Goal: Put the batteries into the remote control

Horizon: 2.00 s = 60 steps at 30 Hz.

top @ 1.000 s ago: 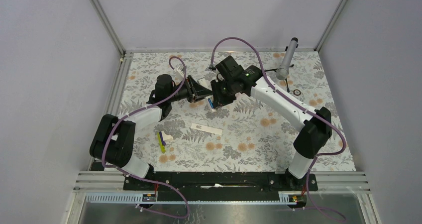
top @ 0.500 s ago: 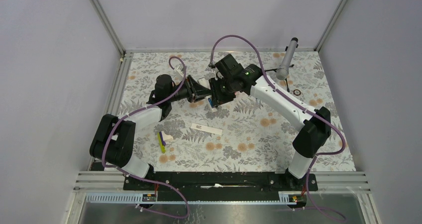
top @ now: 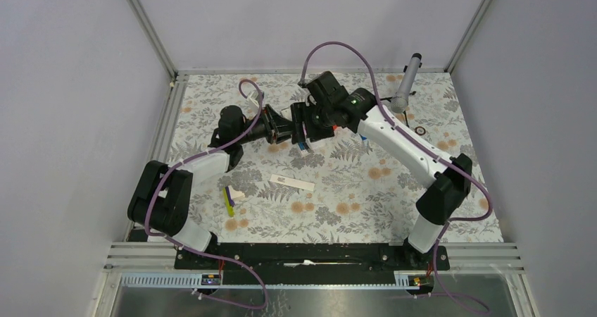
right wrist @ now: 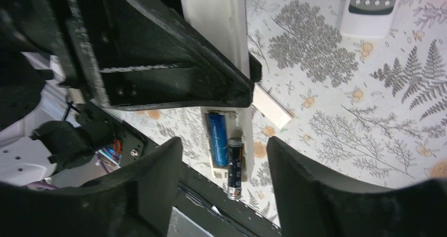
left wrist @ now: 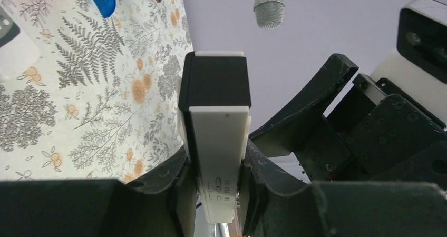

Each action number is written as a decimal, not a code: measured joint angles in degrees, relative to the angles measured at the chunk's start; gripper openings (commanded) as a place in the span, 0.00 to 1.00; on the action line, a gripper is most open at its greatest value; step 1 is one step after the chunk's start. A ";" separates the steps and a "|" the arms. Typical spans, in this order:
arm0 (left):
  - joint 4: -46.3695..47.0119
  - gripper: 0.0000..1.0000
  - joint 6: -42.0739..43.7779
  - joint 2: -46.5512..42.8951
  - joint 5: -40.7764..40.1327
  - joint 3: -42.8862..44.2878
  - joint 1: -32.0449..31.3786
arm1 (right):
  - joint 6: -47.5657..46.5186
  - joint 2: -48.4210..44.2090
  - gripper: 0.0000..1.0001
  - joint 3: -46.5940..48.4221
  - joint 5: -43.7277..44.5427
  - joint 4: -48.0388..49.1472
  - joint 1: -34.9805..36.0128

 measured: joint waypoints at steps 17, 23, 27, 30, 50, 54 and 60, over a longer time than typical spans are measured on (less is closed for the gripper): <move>13.40 0.04 -23.61 -0.02 -2.95 -1.33 0.00 | 11.26 -17.79 0.83 -14.97 -6.10 23.65 -5.40; 15.87 0.04 -30.69 -0.44 -5.77 -2.14 0.00 | 14.05 -19.56 0.83 -18.21 -6.47 28.37 -5.40; 16.24 0.04 -33.35 -1.62 -7.39 -2.16 0.00 | 15.02 -20.33 0.83 -19.61 -6.47 30.38 -5.40; 16.72 0.04 -35.01 -2.56 -8.39 -2.16 0.00 | 16.00 -21.33 0.83 -21.86 -6.51 32.63 -5.40; 16.37 0.04 -39.82 -5.55 -12.59 -2.23 0.22 | 22.51 -26.71 0.56 -31.78 -6.56 48.87 -5.66; 16.33 0.04 -40.06 -6.08 -12.66 -2.25 0.26 | 22.58 -26.71 0.51 -32.06 -6.56 49.27 -5.75; 16.28 0.04 -40.19 -6.19 -12.66 -2.34 0.26 | 22.62 -26.47 0.49 -32.09 -6.78 49.24 -5.75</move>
